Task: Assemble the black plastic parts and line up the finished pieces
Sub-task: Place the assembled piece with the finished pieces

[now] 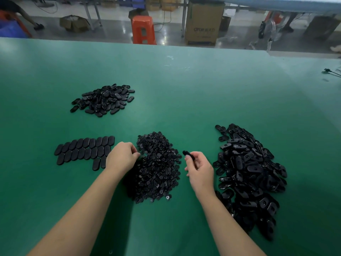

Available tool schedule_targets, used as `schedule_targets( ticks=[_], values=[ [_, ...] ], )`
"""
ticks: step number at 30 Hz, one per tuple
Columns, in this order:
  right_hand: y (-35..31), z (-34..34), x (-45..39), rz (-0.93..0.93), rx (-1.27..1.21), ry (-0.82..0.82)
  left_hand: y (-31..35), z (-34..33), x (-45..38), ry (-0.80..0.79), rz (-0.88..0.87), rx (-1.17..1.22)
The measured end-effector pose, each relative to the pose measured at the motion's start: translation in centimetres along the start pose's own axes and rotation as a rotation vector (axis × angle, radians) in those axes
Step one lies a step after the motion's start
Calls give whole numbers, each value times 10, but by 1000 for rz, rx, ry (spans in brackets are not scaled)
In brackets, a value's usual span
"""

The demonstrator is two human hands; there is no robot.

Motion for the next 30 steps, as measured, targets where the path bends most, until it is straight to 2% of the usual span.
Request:
schedule_targets(
  ticks=[7, 11, 16, 23, 26, 30],
  values=[
    [0, -1, -1, -10, 46, -1, 2, -2, -1, 2, -63, 44],
    [-3, 0, 0, 32, 69, -1, 0, -1, -1, 114, -127, 87],
    [2, 1, 1, 8, -77, 47, 19, 7, 10, 224, -265, 165],
    [1, -1, 0, 25, -131, 22, 68, 0, 34, 153, -417, 349],
    [0, 0, 0, 23, -133, 37, 85, -10, 39, 74, -484, 432],
    [-1, 1, 2, 15, -139, 54, 94, -24, 38, -67, -450, 656]
  ],
)
Point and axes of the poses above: each hand's wrist, its own x-axis away from the middle knuckle, its own z-axis out of the back of the hand, y = z × x, the point moved 4 cm from there along -x, towards the middle knuckle, and after that the axes turned 13 degrees about -y, right-handed, at the moved point
